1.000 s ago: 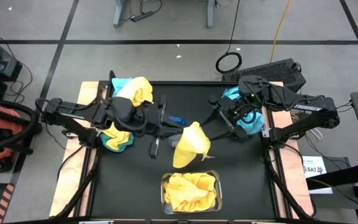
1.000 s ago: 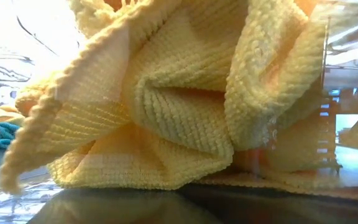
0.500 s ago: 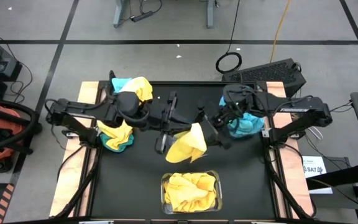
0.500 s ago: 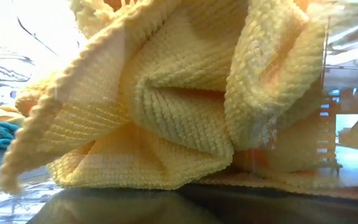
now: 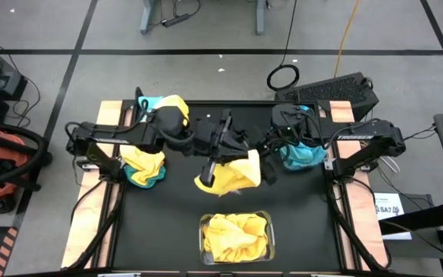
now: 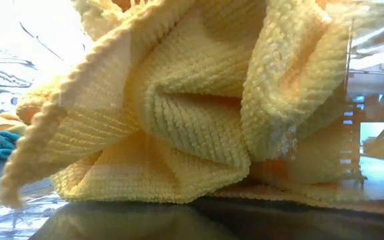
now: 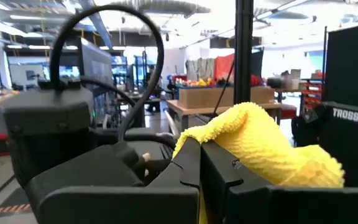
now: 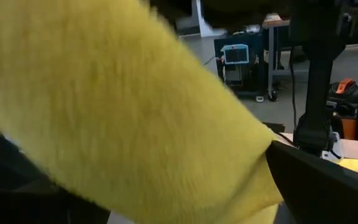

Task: Sort microfiber towel by color & place in baskets
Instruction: Put the yellow towel into the bottom transparent bin

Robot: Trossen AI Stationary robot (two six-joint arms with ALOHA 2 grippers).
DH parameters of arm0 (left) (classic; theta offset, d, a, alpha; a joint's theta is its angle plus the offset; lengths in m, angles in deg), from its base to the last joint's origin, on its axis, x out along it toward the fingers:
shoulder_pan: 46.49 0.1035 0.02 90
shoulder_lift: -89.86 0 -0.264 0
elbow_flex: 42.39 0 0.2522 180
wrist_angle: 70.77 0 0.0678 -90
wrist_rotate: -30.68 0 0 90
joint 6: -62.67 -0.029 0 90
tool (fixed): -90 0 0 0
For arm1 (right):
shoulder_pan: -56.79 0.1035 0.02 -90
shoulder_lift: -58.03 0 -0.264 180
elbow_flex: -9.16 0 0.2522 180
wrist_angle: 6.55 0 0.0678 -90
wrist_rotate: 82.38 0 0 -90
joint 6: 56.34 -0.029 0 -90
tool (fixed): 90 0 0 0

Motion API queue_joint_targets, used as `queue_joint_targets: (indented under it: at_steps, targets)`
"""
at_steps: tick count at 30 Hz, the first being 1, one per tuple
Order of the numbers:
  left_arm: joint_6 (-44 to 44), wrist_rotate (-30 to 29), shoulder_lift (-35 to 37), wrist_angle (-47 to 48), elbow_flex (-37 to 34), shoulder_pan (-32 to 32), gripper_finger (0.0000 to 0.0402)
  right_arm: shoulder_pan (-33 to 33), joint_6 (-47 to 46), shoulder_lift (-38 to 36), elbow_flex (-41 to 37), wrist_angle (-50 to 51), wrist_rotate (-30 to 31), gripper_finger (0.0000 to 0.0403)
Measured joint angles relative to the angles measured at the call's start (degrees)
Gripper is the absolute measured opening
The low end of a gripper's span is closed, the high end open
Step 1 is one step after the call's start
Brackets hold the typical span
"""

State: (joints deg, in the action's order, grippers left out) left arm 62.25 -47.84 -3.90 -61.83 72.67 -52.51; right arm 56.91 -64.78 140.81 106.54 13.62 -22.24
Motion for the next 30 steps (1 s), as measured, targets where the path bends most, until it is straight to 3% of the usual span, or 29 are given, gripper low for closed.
queue_joint_targets:
  at_steps: [3, 6, 17, 26, 30]
  targets:
    - [-0.1, 0.8, -0.4, 1.8, 1.3, 0.5, 0.0, 0.0, -0.2, 0.0, 0.0, 0.2, 0.2, 0.0358]
    - [0.0, 2.4, -0.3, 1.7, 1.7, 1.1, 0.0, 0.0, -0.3, 0.0, 0.0, 0.2, 0.2, 0.0309]
    - [0.1, 4.3, -0.4, 2.3, 1.7, 1.2, 0.0, -0.2, 2.3, 0.0, 0.0, 1.6, -2.9, 0.0026]
    - [0.1, 4.5, -0.1, 2.8, 1.7, 1.3, 0.0, -1.2, 3.1, -3.8, 0.0, 8.8, -2.9, 0.0005]
    - [0.1, 5.6, 0.4, 5.5, 1.7, 1.3, 0.0, -1.6, 3.7, -8.1, 0.0, 15.3, 0.9, 0.0005]
